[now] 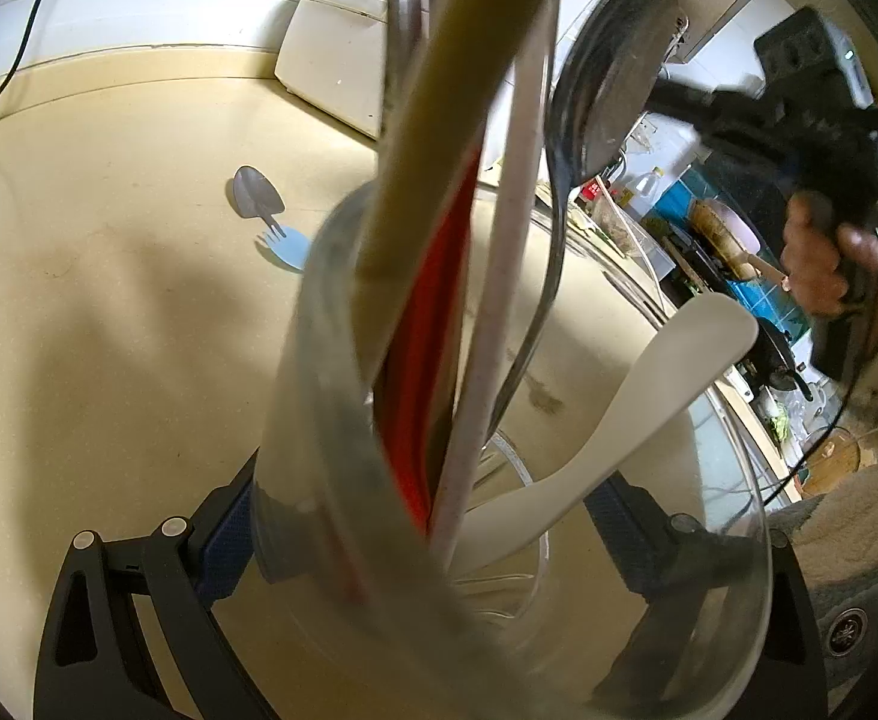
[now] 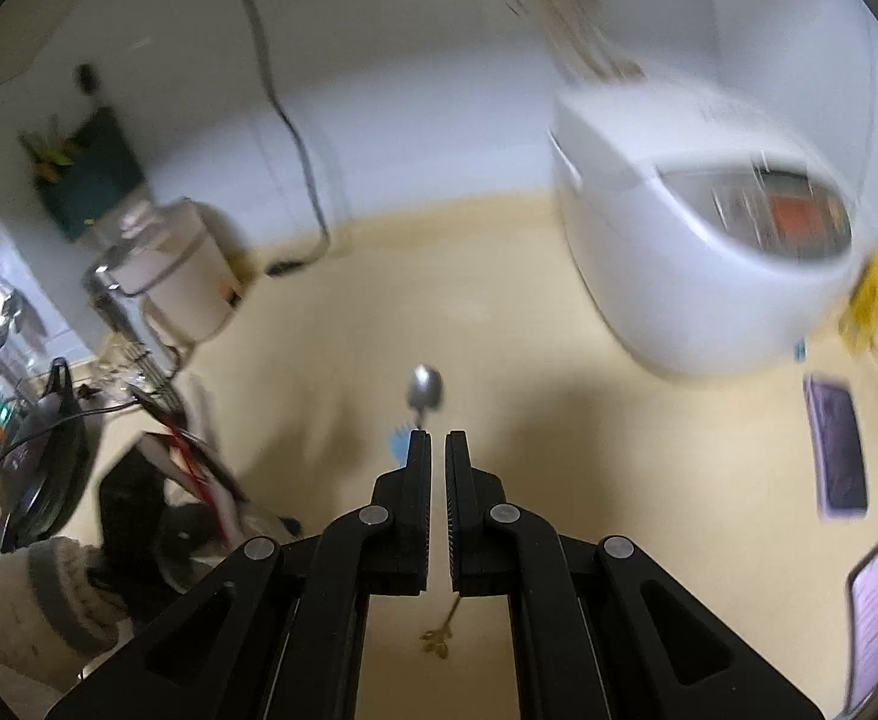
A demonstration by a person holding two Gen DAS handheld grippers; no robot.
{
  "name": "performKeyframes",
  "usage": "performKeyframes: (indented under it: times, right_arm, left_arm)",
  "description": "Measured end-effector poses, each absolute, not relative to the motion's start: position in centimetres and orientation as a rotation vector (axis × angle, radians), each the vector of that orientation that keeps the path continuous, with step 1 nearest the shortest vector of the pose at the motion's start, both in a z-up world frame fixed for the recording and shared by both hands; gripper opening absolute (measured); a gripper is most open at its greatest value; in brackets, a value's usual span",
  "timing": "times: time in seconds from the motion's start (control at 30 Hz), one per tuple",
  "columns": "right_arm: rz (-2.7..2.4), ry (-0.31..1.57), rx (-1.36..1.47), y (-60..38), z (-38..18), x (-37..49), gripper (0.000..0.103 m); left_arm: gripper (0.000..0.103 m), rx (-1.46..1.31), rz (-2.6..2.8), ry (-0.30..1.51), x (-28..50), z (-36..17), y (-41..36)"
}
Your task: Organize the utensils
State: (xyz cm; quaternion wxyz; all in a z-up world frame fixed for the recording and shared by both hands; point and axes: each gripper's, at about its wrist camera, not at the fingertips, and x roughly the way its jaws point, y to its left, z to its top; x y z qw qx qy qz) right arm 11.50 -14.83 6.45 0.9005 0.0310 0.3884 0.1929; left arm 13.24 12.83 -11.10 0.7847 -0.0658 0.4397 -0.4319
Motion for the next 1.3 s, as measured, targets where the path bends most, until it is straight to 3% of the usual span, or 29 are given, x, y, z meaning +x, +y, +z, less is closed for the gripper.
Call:
performKeyframes:
  times: [0.1, 0.23, 0.33, 0.5, 0.87, 0.9, 0.97, 1.3]
  right_arm:
    - [0.392, 0.873, 0.045, -14.4, 5.2, 12.4, 0.005]
    - [0.368, 1.091, 0.047, -14.2, -1.1, 14.9, 0.007]
    - [0.350, 1.155, 0.038, -13.5, -4.4, 16.2, 0.009]
    - [0.348, 1.189, 0.019, -11.6, -6.9, 18.5, 0.021]
    - [0.347, 1.147, -0.230, -7.3, -8.3, 20.3, 0.024]
    - [0.346, 1.145, -0.242, -7.2, -8.3, 20.2, 0.023]
    - [0.354, 1.139, -0.246, -7.3, -8.3, 20.2, 0.011]
    - [0.350, 1.008, -0.081, -9.7, -5.6, 18.4, 0.010]
  left_arm:
    - [0.097, -0.141, -0.931, 0.948, 13.2, -11.1, 12.8]
    - [0.097, -0.145, -0.928, 0.948, 13.2, -11.0, 12.8]
    - [0.097, -0.145, -0.929, 0.948, 13.1, -11.1, 12.8]
    - [0.098, -0.152, -0.934, 0.949, 13.1, -11.1, 12.8]
    - [0.098, -0.157, -0.936, 0.949, 13.2, -11.3, 12.9]
    - [0.098, -0.156, -0.935, 0.949, 13.2, -11.3, 12.9]
    - [0.098, -0.156, -0.936, 0.949, 13.3, -11.3, 13.0]
    - [0.098, -0.157, -0.936, 0.949, 13.3, -11.3, 13.0]
